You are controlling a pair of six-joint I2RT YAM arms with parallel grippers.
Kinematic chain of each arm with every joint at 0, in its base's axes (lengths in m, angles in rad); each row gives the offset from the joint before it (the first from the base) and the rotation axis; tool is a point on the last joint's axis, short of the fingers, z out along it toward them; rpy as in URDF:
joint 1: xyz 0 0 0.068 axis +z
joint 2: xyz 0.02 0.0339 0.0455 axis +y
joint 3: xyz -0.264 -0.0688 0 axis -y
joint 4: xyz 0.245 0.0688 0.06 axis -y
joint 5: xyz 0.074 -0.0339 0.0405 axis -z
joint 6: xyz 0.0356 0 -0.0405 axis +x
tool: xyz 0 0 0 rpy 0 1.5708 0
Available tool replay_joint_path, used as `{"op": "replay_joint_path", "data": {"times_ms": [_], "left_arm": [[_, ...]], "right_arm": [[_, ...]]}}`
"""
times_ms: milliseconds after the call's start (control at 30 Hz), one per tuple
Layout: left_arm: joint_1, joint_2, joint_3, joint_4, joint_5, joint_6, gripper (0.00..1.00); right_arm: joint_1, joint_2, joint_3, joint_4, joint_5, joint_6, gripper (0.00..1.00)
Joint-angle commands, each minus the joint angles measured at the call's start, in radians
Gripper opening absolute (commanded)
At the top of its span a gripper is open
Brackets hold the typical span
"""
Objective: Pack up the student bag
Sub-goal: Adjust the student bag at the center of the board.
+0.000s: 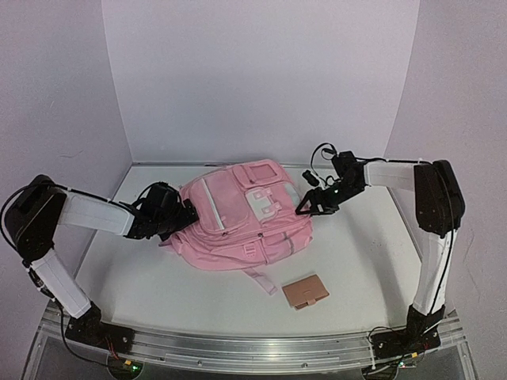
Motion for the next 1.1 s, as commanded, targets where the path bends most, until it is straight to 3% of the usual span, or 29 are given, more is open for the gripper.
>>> {"op": "replay_joint_path", "data": {"times_ms": [0,333,533,667,767,1067], "left_arm": [[0.030,0.116,0.199,0.076,0.206,0.099,0.94],[0.115,0.286,0.413,0.000,0.352,0.184,0.94],[0.095,0.137,0.417,-0.117,0.246,0.260,0.99],[0.001,0.015,0.467,-0.303,0.067,0.344,1.00],[-0.088,0.000,0.523,-0.397,0.012,0.380,1.00],[-0.307,0.289,0.847,-0.652,-0.101,0.440,1.00]], "right_arm": [[0.054,-0.075,-0.120,-0.085,-0.167,-0.028,0.68],[0.156,-0.212,-0.280,-0.087,-0.188,-0.054,0.68],[0.165,-0.284,-0.266,-0.096,-0.179,-0.061,0.70],[0.105,-0.331,-0.217,-0.095,-0.143,-0.040,0.71],[0.064,-0.312,-0.168,-0.089,-0.083,0.016,0.73],[0.061,-0.246,-0.192,0.061,-0.008,0.228,0.80]]}}
